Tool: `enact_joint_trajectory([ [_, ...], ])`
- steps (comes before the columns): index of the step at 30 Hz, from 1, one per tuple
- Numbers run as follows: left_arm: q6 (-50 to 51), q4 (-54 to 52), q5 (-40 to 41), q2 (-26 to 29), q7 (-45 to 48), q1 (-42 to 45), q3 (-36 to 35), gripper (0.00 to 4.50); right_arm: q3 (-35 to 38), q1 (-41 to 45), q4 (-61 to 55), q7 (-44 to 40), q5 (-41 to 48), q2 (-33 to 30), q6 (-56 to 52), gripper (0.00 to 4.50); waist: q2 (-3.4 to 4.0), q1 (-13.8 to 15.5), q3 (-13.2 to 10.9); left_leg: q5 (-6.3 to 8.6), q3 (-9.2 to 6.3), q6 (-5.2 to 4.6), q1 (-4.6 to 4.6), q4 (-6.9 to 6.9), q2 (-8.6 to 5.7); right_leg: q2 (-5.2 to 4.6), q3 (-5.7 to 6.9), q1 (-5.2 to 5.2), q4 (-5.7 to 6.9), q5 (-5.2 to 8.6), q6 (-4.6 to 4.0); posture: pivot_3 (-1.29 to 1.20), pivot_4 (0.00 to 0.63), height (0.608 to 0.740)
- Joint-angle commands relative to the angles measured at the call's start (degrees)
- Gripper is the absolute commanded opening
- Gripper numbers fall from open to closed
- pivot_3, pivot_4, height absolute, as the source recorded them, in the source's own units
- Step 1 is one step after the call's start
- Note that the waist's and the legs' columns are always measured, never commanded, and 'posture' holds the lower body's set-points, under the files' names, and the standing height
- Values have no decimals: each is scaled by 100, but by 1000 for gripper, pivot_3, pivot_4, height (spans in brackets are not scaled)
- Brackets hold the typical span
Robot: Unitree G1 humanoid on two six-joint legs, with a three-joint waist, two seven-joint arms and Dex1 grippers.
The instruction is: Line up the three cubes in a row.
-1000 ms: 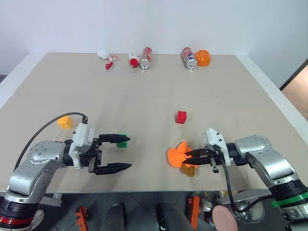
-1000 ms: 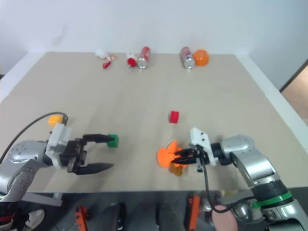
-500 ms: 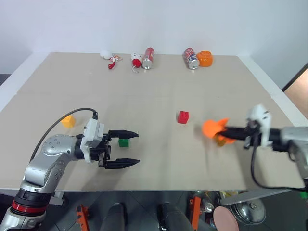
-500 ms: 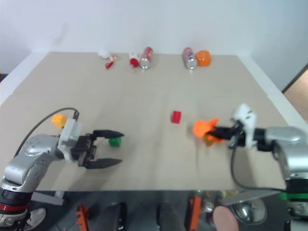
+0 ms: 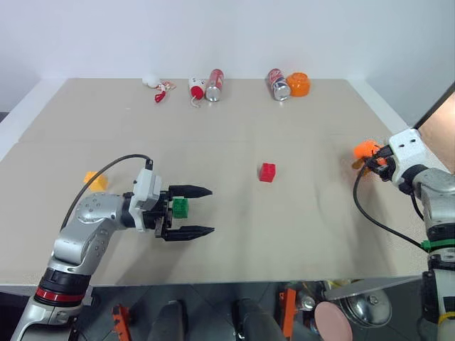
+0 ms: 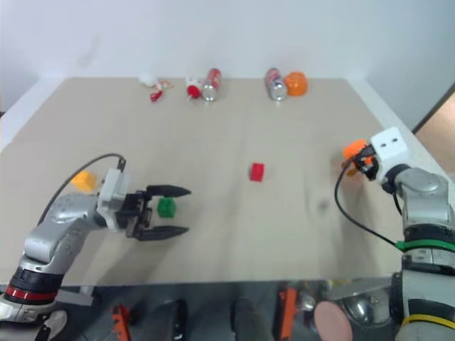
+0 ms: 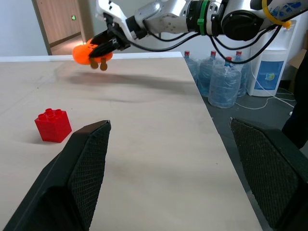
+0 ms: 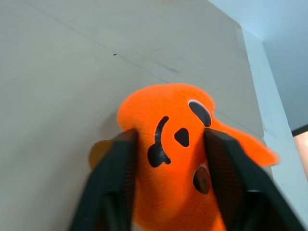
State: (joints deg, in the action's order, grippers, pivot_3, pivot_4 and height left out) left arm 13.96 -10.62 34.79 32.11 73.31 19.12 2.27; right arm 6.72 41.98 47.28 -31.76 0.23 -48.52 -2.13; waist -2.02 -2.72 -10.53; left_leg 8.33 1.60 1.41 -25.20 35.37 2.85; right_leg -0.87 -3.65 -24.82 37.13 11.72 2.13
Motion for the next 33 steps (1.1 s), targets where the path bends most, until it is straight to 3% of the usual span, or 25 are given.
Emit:
enact_joint_trajectory([
  [1, -21, -119, 53, -58, -80, 52, -50, 4098, 272, 368, 222, 297, 124, 12, 85, 3338, 0, 0, 0, 0, 0, -1, -1, 0, 0, 0, 0, 0, 0, 0, 0, 0, 150, 740],
  [2, -16, -140, 59, -71, -107, 33, -48, 4098, 342, 424, 262, 286, 221, 55, 86, 3957, 0, -1, 0, 1, 0, -1, -1, 0, -1, 0, -1, 1, 0, 0, 1, 0, 150, 740],
  [10, -84, -84, -6, -268, -322, 8, -35, 4098, 666, 670, 187, 431, 590, 214, 265, 3957, 0, -4, 0, -2, 2, -6, 2, 3, -1, 5, -12, 3, 0, 0, 1, 0, 150, 740],
  [18, -290, 249, -203, -698, -544, 204, 46, 4098, 164, -236, -1824, -2006, 1453, 430, -515, 3957, 3, -1, 2, -5, -4, -11, 11, 4, 7, 32, -30, 14, 0, -5, 6, 0, 150, 740],
  [22, -323, 259, -275, -847, -632, 230, 103, 4098, -175, -643, -2373, -2804, 1505, 355, -646, 3957, 5, 3, 2, -5, -6, -11, 10, 4, 5, 36, -40, 20, 0, -5, 6, 0, 150, 740],
  [27, -394, 346, -332, -888, -631, 242, 79, 4098, -410, -364, -1889, -3367, 1394, 375, -667, 3957, 5, -2, 2, -5, -4, -11, 11, 10, 4, 37, -45, 19, 0, -5, 6, 0, 150, 740],
  [33, -554, 367, -426, -911, -727, 211, 77, 4098, -579, 55, -1298, -3306, 1197, 762, -547, 3957, 5, -9, 2, -6, -6, -13, 18, 15, 5, 45, -49, 14, 0, -11, -4, 0, 150, 740],
])
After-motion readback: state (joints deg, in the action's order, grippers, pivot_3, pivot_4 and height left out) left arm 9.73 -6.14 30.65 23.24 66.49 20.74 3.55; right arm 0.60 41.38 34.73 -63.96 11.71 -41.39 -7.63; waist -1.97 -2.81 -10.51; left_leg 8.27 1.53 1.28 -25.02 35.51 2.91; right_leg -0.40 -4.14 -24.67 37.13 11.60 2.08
